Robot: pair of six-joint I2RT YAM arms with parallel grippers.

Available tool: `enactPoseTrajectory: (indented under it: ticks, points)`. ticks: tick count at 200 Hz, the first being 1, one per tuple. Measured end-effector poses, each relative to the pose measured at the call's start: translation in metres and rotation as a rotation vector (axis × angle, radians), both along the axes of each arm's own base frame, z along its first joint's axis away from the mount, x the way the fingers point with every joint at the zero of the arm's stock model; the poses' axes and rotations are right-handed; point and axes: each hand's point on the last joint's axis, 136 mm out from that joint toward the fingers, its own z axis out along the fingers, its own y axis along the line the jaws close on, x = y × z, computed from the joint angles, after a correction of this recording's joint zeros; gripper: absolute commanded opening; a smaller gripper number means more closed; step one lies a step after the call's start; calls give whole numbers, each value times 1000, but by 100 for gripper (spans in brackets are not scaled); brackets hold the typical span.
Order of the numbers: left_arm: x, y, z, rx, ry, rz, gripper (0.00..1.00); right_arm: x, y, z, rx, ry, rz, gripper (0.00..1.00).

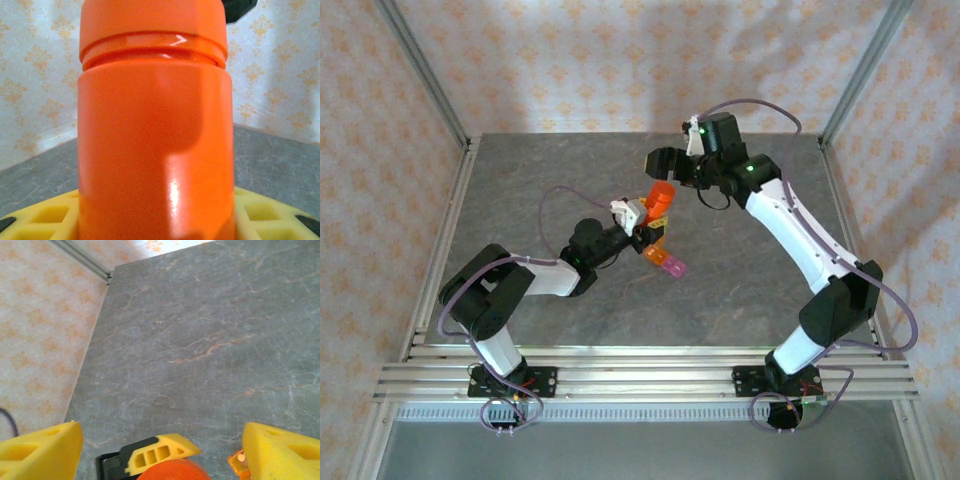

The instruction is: Sort the pills into containers

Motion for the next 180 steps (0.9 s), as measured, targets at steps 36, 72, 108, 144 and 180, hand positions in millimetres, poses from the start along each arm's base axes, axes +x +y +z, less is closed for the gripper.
enactPoseTrajectory:
  ticks: [36,72,108,144,180]
  points:
    - [2,5,4,-40,33,-53,0,-1,-8,4,-8,-23,63,82]
    - [5,11,15,-106,77,-123,0,3,-34,5,-31,-47,98,81]
    - [2,8,28,-160,119,-213,0,-18,-33,1,-60,-54,248,80]
    - [-3,-3,29,-185,170,-298,0,-35,-25,0,-49,-53,355,77]
    - [-5,-8,24,-197,216,-343,0,-41,-23,0,-37,-51,394,74]
